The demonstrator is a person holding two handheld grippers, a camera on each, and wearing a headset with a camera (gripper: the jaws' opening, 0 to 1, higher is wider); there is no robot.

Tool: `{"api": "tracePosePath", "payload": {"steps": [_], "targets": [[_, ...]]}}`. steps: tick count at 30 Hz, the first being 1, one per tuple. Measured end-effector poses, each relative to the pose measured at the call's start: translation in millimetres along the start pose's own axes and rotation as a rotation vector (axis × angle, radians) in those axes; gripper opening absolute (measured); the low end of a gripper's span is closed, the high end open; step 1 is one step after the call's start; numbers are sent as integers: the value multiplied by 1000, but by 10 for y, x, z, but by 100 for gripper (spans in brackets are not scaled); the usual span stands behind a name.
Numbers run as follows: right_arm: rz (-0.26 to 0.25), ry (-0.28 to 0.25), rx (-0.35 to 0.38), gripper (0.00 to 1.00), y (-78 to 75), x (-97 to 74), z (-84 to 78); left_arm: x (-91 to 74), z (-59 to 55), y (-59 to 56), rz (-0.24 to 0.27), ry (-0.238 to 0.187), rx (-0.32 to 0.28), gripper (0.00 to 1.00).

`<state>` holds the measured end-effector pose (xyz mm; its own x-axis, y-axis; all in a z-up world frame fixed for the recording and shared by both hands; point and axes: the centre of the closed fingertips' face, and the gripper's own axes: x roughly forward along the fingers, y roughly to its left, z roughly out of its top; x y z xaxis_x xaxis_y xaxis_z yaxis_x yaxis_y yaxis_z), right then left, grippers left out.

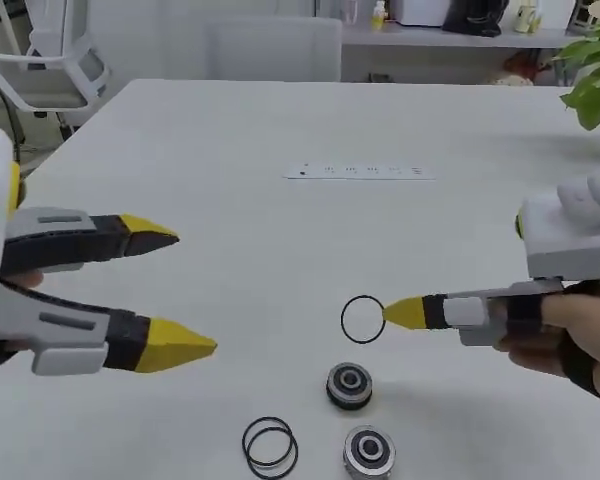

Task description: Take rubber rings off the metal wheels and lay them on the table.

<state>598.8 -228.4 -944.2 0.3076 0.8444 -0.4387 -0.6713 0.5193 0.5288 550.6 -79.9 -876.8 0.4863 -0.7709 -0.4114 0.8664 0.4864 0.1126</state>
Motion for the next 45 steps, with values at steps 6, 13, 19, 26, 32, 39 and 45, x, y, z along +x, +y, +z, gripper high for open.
{"api": "tracePosePath", "payload": {"steps": [6,13,19,26,32,39,45], "targets": [[43,-53,32,0,96,-40,108,-169,-124,-87,36,10,-19,72],[65,-73,31,0,171,-56,164,-323,-461,-107,95,47,-94,73],[90,-80,25,0,258,-44,192,-449,-659,-144,138,57,-154,73],[121,-80,10,0,377,-19,205,-540,-810,-182,165,71,-195,73],[151,-45,-4,0,507,60,141,-543,-839,-231,179,67,-219,73],[207,86,-60,0,728,255,-168,-551,-850,-254,196,64,-241,73],[234,224,-129,0,854,399,-519,-542,-878,-308,196,70,-257,73]]}}
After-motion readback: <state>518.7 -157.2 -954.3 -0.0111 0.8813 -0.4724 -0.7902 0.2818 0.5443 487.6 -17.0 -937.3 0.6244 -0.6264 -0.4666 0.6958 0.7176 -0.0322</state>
